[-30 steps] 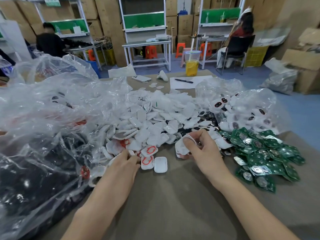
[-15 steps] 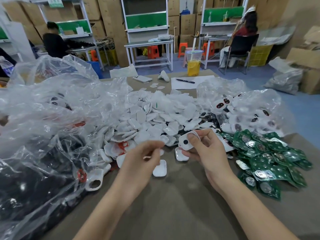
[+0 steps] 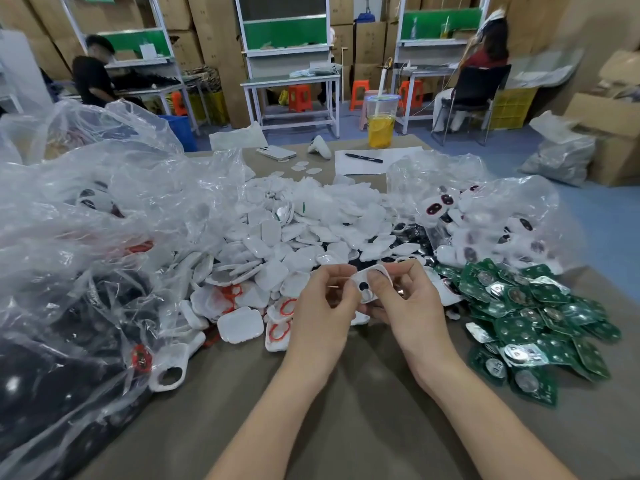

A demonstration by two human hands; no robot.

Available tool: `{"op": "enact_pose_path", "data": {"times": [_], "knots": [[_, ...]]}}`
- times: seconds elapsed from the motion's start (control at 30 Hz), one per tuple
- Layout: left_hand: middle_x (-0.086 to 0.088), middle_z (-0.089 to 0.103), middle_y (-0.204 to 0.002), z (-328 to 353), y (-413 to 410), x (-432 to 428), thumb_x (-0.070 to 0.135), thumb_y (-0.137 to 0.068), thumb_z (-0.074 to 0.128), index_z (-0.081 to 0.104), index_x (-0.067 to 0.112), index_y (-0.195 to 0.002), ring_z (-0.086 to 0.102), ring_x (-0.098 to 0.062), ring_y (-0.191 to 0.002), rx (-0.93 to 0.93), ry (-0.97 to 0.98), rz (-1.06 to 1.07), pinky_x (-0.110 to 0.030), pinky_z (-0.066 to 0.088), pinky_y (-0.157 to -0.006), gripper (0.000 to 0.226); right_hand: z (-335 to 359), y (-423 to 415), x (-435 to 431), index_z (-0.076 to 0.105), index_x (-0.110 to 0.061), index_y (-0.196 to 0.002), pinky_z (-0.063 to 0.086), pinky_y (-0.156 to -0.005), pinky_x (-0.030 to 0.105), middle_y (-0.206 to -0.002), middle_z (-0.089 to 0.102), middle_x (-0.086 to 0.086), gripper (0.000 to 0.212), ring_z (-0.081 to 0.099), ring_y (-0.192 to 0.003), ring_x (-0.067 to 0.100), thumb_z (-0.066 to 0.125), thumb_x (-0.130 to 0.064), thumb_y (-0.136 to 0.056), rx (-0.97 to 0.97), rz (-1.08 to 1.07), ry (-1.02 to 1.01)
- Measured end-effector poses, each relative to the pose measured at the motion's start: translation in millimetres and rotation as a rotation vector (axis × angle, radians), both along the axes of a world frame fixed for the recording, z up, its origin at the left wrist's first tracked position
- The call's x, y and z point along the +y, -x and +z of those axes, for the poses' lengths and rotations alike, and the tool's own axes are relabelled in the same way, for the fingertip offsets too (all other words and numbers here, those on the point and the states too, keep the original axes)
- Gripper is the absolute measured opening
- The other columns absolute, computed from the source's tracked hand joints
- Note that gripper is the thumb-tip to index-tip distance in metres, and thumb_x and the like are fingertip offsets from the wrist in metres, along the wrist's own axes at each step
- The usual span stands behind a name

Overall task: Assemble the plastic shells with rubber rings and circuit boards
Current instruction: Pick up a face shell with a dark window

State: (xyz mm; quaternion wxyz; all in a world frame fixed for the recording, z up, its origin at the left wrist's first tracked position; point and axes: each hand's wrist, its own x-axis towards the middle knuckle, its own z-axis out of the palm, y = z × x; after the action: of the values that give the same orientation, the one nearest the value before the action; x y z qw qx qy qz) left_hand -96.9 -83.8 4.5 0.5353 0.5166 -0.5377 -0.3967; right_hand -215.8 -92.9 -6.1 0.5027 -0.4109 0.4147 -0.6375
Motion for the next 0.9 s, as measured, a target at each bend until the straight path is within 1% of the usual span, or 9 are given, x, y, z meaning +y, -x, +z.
{"op": "enact_pose_path", "data": {"times": [0.13, 0.23, 0.33, 0.4, 0.57, 0.67, 0.7, 0.83, 0.9], "knots": [[0.004, 0.072, -0.091, 0.3, -5.1, -1.1, 0.017, -0.097, 0.063, 0.065, 0.027, -0.107, 0.064, -0.007, -0.07, 0.031, -0.014, -0.057, -0.016, 0.048, -0.063, 0.014, 0.3, 2.0, -1.2, 0.059, -0.012, -0.097, 0.06, -0.068, 0.029, -0.094, 0.06, 0.012, 0.009, 0.067, -0.076, 0.021, 0.068, -0.011, -0.094, -0.026, 0.005, -0.027], [0.002, 0.072, -0.101, 2.1, -9.1, -0.4, 0.019, -0.096, 0.065, 0.066, 0.028, -0.111, 0.062, -0.008, -0.065, 0.102, -0.062, -0.112, -0.017, 0.05, -0.065, 0.017, 0.1, 2.9, -1.3, 0.06, -0.012, -0.101, 0.061, -0.07, 0.03, -0.096, 0.058, 0.017, 0.011, 0.066, -0.07, 0.016, 0.067, -0.012, -0.094, -0.042, 0.009, -0.061], [0.001, 0.074, -0.102, 3.7, -12.1, 1.0, 0.017, -0.096, 0.064, 0.068, 0.028, -0.114, 0.06, -0.006, -0.069, 0.086, -0.082, -0.209, -0.019, 0.051, -0.065, 0.021, 0.8, 3.0, -0.3, 0.059, -0.011, -0.101, 0.06, -0.07, 0.029, -0.106, 0.061, 0.028, 0.012, 0.069, -0.08, 0.024, 0.068, -0.013, -0.094, -0.027, 0.009, -0.07], [0.001, 0.075, -0.099, 3.8, -13.0, 1.2, 0.013, -0.097, 0.062, 0.07, 0.026, -0.113, 0.058, -0.006, -0.073, 0.036, -0.068, -0.26, -0.022, 0.05, -0.066, 0.022, 1.8, 2.5, 0.9, 0.059, -0.011, -0.1, 0.06, -0.068, 0.028, -0.108, 0.063, 0.029, 0.012, 0.07, -0.081, 0.026, 0.069, -0.013, -0.093, -0.018, 0.013, -0.064], [-0.014, 0.07, -0.099, -0.1, -14.6, -1.8, 0.023, -0.099, 0.061, 0.072, 0.019, -0.104, 0.054, -0.011, -0.07, -0.014, -0.049, -0.233, -0.027, 0.047, -0.065, 0.013, 2.4, 1.7, 3.9, 0.059, -0.013, -0.096, 0.06, -0.069, 0.029, -0.104, 0.065, 0.023, 0.007, 0.072, -0.084, 0.024, 0.066, -0.011, -0.095, -0.02, 0.047, -0.026], [0.002, 0.072, -0.088, -2.9, -14.5, -1.9, 0.029, -0.099, 0.061, 0.072, 0.023, -0.101, 0.055, -0.007, -0.065, 0.018, -0.062, -0.215, -0.018, 0.047, -0.062, 0.013, 2.3, 1.0, 4.5, 0.059, -0.015, -0.093, 0.06, -0.071, 0.03, -0.103, 0.067, 0.018, 0.008, 0.071, -0.085, 0.021, 0.066, -0.012, -0.095, -0.025, 0.073, -0.006], [0.004, 0.072, -0.087, -3.3, -14.0, -1.7, 0.032, -0.098, 0.061, 0.072, 0.024, -0.101, 0.057, -0.006, -0.066, 0.036, -0.08, -0.22, -0.016, 0.047, -0.062, 0.014, 2.3, 0.9, 4.6, 0.059, -0.015, -0.093, 0.06, -0.071, 0.03, -0.103, 0.067, 0.018, 0.008, 0.071, -0.085, 0.021, 0.066, -0.012, -0.096, -0.033, 0.079, 0.001], [-0.013, 0.072, -0.098, -6.0, -9.3, -3.1, 0.046, -0.089, 0.058, 0.073, 0.023, -0.1, 0.062, -0.012, -0.077, 0.097, -0.112, -0.236, -0.023, 0.048, -0.065, 0.03, 1.8, 0.1, 3.7, 0.057, -0.014, -0.096, 0.06, -0.071, 0.03, -0.101, 0.066, 0.015, 0.008, 0.072, -0.09, 0.02, 0.065, -0.012, -0.096, -0.082, 0.097, 0.01], [-0.011, 0.073, -0.096, -8.8, -5.2, -3.9, 0.049, -0.087, 0.056, 0.072, 0.018, -0.103, 0.067, -0.016, -0.082, 0.127, -0.117, -0.23, -0.027, 0.048, -0.068, 0.039, 1.2, -1.0, 3.7, 0.056, -0.015, -0.096, 0.059, -0.07, 0.03, -0.098, 0.068, 0.012, 0.008, 0.073, -0.089, 0.022, 0.064, -0.013, -0.096, -0.111, 0.104, 0.008]]}}
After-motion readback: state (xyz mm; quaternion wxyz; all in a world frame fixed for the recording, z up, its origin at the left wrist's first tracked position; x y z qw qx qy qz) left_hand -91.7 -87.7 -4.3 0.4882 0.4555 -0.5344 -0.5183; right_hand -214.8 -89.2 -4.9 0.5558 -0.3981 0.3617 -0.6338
